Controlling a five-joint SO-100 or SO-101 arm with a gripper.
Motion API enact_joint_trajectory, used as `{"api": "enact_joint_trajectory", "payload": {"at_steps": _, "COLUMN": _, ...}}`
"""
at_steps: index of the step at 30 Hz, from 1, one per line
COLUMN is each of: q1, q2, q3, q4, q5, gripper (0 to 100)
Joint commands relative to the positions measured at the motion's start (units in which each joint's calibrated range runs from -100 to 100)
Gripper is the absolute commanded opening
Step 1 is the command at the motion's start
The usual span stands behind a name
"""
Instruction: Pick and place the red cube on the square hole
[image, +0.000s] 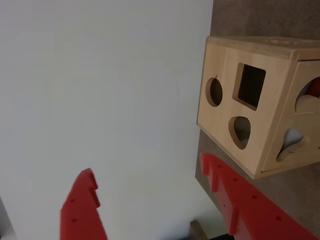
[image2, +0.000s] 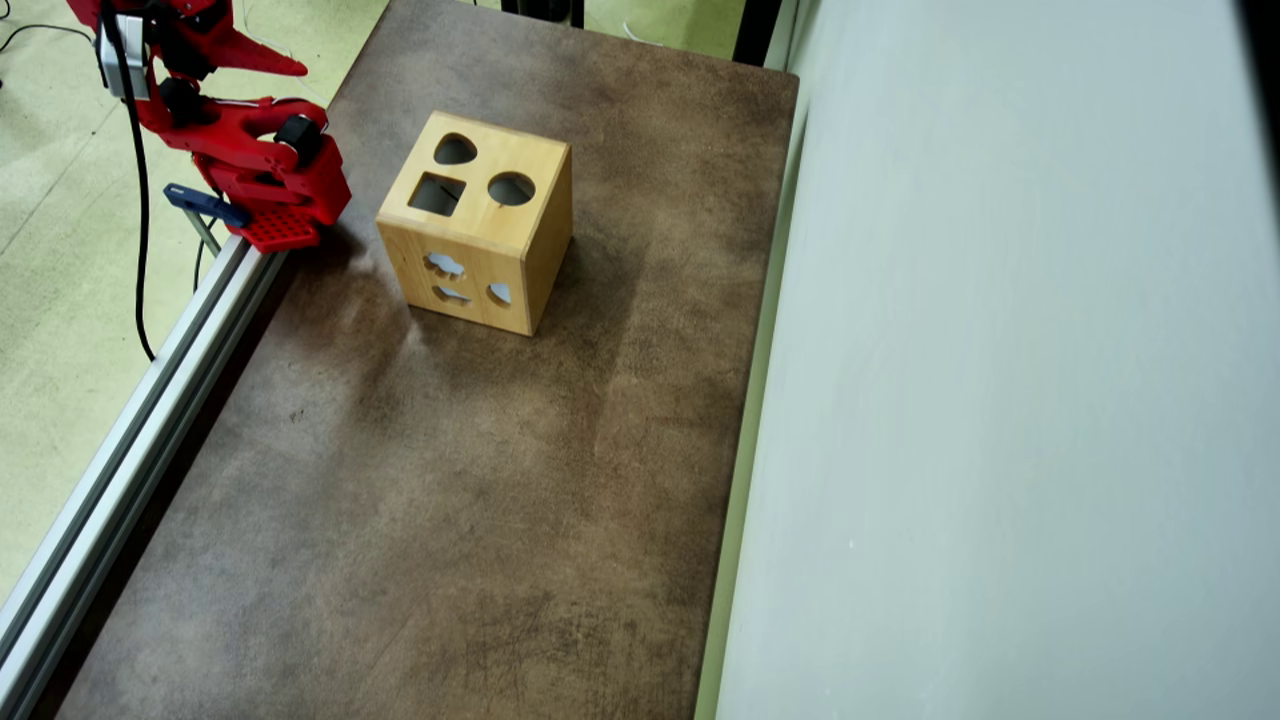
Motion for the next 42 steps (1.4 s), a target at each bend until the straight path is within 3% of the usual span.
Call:
{"api": "enact_joint_trajectory", "payload": {"at_steps": 1, "q1": 0.37, "q2": 0.35, "q3": 0.13, "q4": 0.25, "q5": 0.44, "gripper": 14}}
{"api": "enact_joint_trajectory", "payload": {"at_steps": 7, "q1": 0.37, "q2": 0.35, "q3": 0.13, "q4": 0.25, "q5": 0.44, "gripper": 1}}
{"api": "enact_joint_trajectory", "payload": {"at_steps": 42, "q1": -0.52, "q2": 0.09, "q3": 0.39, "q4": 0.17, "q5": 0.29, "gripper": 1}}
